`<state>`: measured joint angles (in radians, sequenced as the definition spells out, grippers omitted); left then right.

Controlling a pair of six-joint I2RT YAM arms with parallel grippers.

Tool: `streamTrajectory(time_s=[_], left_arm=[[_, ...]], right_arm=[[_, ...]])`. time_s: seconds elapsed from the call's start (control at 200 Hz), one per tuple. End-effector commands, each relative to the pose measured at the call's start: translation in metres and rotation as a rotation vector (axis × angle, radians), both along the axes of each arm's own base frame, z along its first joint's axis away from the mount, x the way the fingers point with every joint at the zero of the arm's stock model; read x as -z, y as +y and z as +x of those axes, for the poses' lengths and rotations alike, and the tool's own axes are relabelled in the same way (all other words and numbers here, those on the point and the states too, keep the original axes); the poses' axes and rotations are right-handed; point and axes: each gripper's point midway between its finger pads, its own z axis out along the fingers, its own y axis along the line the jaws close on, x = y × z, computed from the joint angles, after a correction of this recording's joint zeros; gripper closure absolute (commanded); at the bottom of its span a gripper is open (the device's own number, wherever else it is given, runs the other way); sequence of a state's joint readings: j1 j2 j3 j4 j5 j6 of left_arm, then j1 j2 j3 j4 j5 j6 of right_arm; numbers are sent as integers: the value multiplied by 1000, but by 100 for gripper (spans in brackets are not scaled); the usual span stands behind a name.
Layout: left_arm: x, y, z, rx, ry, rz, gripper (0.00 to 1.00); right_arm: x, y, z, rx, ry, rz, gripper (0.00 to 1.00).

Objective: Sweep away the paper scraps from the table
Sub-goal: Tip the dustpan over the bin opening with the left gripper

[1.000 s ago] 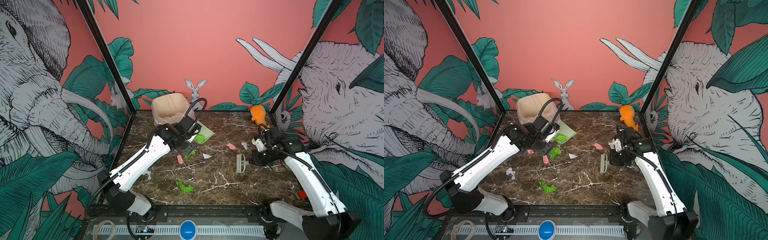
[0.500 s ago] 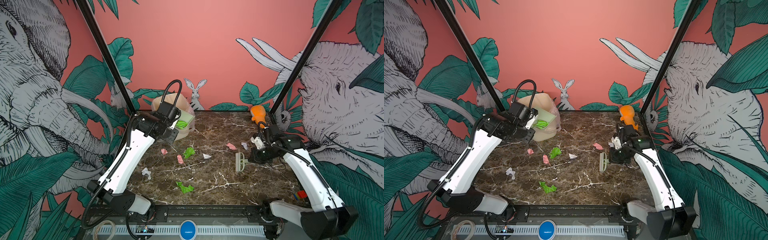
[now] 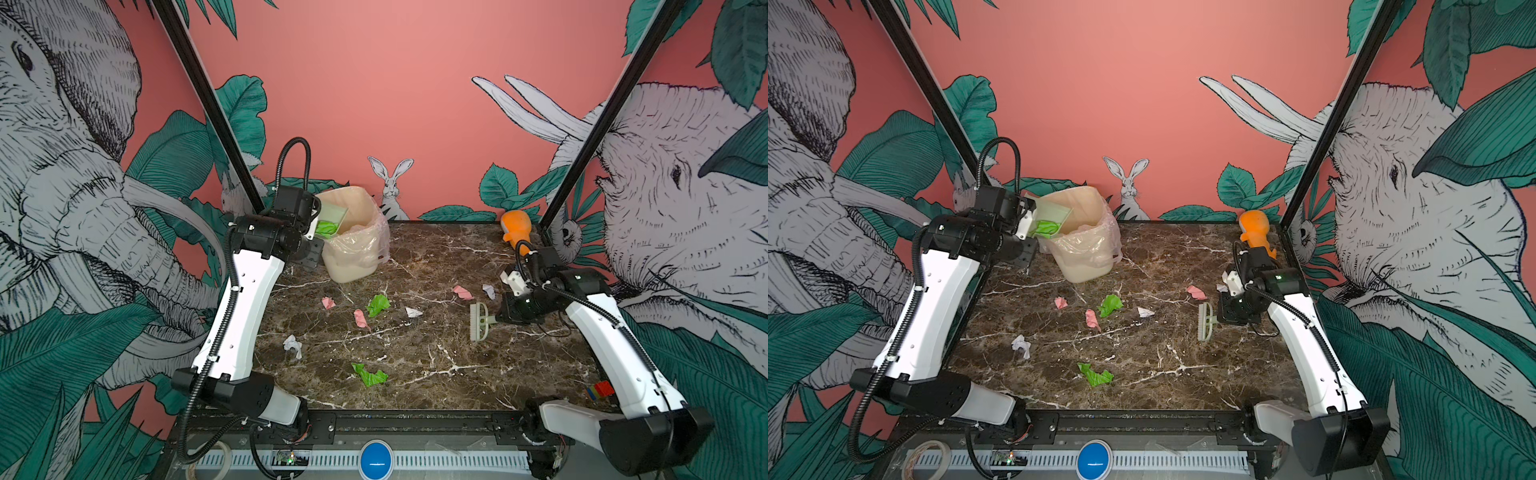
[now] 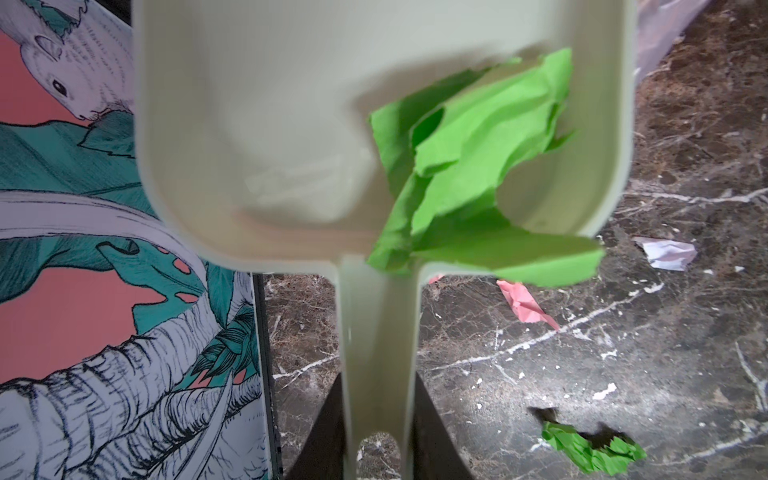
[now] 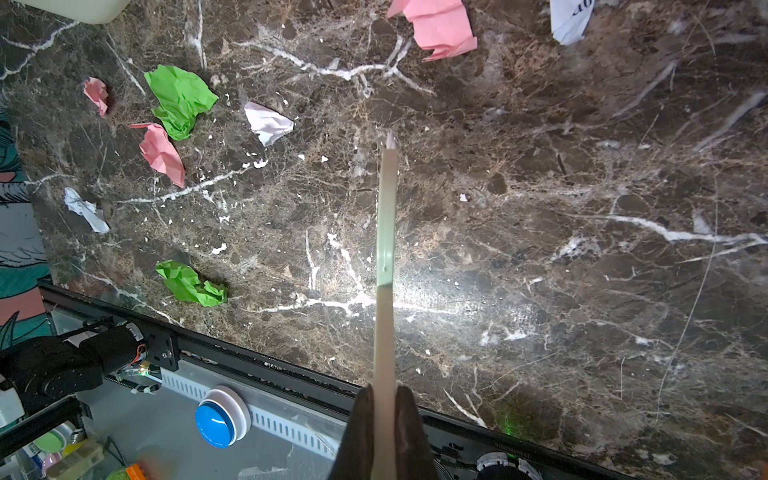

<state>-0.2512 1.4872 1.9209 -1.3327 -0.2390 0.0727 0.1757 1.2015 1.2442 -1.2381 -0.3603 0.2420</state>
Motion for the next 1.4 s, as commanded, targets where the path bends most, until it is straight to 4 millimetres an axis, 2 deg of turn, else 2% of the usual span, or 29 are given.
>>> streamTrajectory(time_s=[0.0,0.335,0.545,0.75,0.885,1.025,1.391], left_arm=[[-9,6,14,7,-35,29,77],[-12,33,46,-12,-20,265,77],[-14,39,62,-13,-23,366,78],[-16,24,74,35,-49,406,82],[-15,23,75,44,-49,420,83],[-17,11,77,97,-73,443,84],[-21,-12,85,221,-106,664,89]], right_arm=[[-6,3,2,-14,-10,22,100],[-3,5,0,-17,5,34,100],[0,6,1,-25,17,34,100],[2,7,3,-28,26,32,100],[1,6,3,-26,19,30,100],[4,7,2,-27,28,34,100],[3,8,3,-36,25,38,100]])
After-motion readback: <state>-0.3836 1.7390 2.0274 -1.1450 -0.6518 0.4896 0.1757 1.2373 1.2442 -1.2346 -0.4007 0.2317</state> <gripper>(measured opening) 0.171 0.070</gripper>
